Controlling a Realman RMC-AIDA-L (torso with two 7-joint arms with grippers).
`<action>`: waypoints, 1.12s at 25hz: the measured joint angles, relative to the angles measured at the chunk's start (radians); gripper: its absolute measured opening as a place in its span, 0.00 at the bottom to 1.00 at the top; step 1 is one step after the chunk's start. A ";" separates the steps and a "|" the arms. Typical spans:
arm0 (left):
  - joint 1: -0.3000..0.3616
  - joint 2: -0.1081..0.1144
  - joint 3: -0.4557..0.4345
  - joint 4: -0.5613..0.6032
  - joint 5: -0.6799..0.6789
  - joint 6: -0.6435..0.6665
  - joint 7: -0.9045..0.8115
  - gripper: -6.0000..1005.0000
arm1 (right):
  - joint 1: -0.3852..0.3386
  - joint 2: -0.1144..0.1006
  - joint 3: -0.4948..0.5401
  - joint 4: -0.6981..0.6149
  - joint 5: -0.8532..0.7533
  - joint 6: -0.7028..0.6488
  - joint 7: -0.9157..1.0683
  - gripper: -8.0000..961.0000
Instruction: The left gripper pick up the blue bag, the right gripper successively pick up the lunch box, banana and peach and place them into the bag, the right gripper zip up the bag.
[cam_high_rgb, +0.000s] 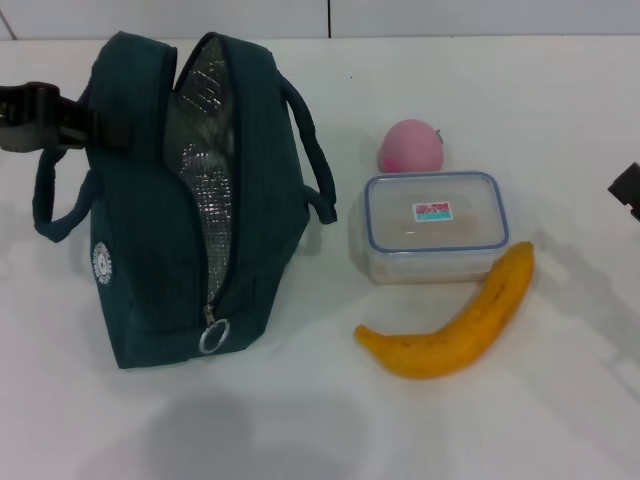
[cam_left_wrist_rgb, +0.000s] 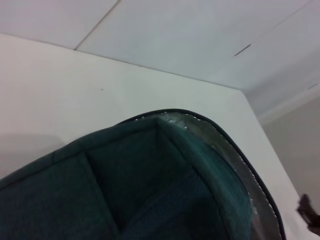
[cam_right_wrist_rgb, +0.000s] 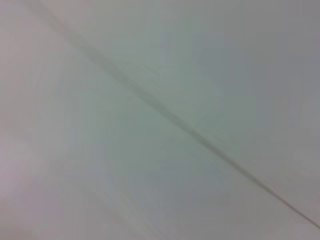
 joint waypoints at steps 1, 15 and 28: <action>-0.001 0.000 0.000 0.000 -0.002 0.000 0.000 0.04 | -0.001 0.000 0.000 0.001 0.010 0.019 0.043 0.84; -0.024 -0.004 0.001 0.000 -0.005 0.007 0.000 0.04 | 0.089 0.008 -0.028 0.011 0.009 0.289 0.354 0.84; -0.028 -0.012 0.011 0.000 -0.008 0.012 0.005 0.04 | 0.165 0.012 -0.058 0.027 0.008 0.405 0.382 0.83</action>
